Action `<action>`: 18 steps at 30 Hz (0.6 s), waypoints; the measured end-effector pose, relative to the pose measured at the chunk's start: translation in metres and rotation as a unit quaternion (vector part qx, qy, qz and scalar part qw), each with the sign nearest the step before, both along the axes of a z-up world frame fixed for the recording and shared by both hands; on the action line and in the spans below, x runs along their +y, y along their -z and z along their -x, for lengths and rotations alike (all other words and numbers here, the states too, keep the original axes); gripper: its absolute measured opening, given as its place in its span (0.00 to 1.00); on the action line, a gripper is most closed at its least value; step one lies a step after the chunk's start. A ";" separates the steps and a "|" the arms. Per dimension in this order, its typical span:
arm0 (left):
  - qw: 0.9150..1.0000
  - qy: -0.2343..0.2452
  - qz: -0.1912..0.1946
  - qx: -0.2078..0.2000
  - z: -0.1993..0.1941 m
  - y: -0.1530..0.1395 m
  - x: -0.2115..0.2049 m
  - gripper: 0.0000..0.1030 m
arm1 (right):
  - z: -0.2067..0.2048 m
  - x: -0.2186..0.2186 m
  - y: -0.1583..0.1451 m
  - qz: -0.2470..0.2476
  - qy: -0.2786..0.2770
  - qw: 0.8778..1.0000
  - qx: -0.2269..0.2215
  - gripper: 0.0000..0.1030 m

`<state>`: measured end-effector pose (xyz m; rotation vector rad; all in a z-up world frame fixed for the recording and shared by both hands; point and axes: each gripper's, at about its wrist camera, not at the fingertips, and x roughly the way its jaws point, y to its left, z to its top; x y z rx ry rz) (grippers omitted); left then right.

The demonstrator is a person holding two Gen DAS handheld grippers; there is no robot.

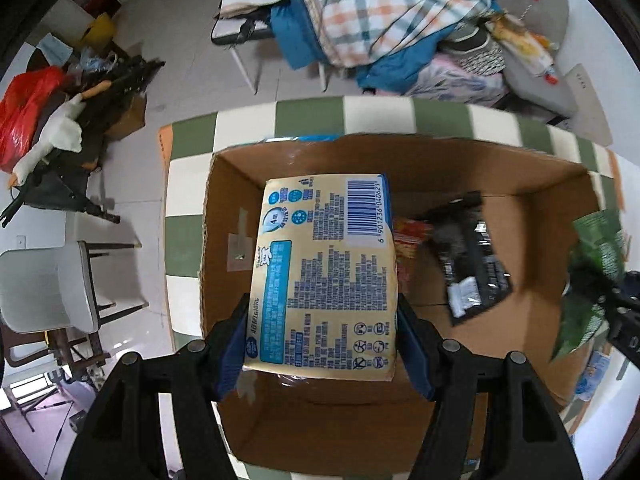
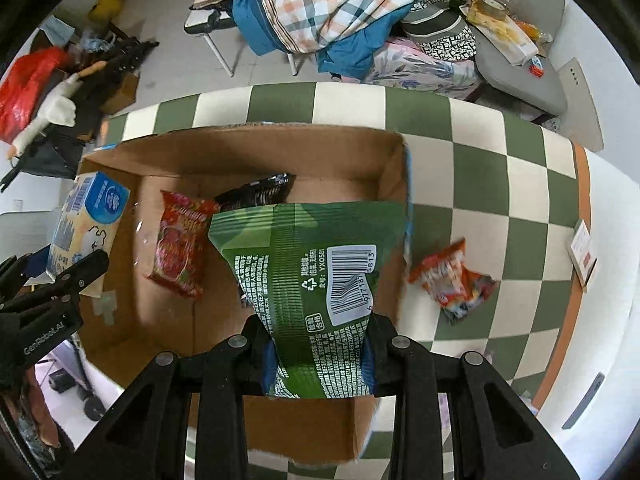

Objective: Organize soft objects
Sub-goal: 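Carry the carton and green bag into the box and release both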

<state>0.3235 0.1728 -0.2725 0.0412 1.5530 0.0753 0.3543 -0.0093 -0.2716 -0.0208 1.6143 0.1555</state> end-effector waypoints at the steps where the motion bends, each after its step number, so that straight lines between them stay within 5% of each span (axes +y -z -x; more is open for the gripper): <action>1: 1.000 0.001 -0.003 0.006 -0.002 0.006 0.003 0.62 | -0.003 0.003 0.004 0.005 -0.001 1.000 0.000 0.33; 13: 0.999 -0.005 -0.006 0.054 -0.026 0.041 0.015 0.64 | -0.029 0.024 0.034 0.038 -0.010 0.999 0.006 0.34; 17: 0.999 -0.020 0.008 0.047 -0.029 0.035 0.022 0.64 | -0.034 0.024 0.035 0.038 -0.002 0.999 0.003 0.68; 18: 0.999 -0.023 0.013 0.044 -0.029 0.032 0.023 0.64 | -0.034 0.024 0.033 0.037 -0.001 0.999 0.000 0.68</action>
